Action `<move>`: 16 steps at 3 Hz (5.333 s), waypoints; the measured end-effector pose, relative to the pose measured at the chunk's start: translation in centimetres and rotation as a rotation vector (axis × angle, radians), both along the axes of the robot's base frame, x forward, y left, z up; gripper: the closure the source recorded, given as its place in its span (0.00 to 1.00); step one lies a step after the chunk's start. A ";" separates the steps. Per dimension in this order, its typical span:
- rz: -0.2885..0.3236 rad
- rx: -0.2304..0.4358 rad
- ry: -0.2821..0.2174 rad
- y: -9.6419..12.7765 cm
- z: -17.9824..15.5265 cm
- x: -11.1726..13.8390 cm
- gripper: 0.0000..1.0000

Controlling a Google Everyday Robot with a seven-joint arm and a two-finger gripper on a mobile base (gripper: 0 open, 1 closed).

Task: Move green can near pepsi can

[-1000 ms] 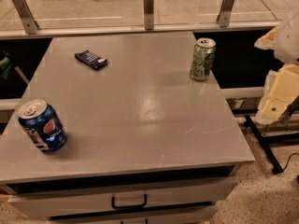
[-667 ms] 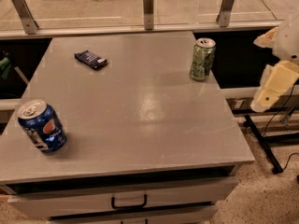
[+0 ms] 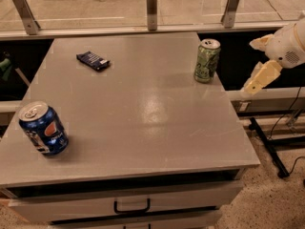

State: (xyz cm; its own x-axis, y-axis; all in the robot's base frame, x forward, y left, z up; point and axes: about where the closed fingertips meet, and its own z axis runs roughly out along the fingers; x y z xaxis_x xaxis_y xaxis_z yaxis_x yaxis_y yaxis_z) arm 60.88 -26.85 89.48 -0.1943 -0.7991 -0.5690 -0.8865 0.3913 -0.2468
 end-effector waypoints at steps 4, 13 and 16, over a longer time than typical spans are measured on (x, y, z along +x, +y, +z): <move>0.117 0.588 0.110 10.9 -2.5 6.1 0.19; 0.700 0.769 0.261 33.9 1.6 -3.6 1.00; 1.021 0.760 0.338 45.0 1.1 -12.8 1.00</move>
Offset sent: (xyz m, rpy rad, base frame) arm 0.0980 0.0482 -0.0266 0.5331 0.0025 0.0252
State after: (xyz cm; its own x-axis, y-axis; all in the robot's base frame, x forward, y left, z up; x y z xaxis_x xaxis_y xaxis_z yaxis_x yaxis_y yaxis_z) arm 48.12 18.20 90.60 0.0817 -0.1748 -0.9812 -0.8383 -0.5446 0.0272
